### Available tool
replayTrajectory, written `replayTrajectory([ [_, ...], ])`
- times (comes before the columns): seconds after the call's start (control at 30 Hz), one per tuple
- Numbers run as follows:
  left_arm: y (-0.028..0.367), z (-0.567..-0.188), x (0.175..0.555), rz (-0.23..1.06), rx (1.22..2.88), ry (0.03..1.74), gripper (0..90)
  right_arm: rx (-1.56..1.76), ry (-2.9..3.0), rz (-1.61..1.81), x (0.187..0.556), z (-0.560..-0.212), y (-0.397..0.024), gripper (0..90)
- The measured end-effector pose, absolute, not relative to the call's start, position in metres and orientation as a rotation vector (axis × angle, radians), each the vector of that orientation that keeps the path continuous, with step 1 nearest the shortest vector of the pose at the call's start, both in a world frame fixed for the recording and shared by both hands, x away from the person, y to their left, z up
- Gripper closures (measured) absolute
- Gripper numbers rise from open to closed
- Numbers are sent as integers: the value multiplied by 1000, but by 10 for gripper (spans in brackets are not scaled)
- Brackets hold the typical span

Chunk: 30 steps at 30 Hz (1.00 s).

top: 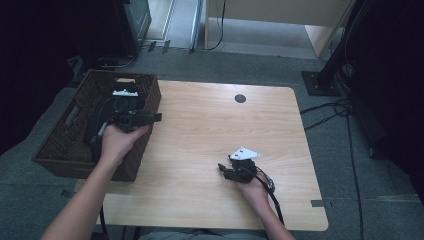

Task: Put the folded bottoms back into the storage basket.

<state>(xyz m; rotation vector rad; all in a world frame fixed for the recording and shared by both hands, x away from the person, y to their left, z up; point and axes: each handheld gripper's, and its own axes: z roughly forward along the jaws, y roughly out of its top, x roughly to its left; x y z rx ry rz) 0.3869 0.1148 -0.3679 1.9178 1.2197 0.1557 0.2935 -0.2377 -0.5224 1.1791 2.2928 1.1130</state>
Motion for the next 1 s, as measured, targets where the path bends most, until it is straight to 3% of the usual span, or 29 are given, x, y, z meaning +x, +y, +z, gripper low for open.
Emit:
replayTrajectory([
  [1.0,35,-453,351,37,2083,1065,390,1167,2294,1103,292,-523,-236,431],
])
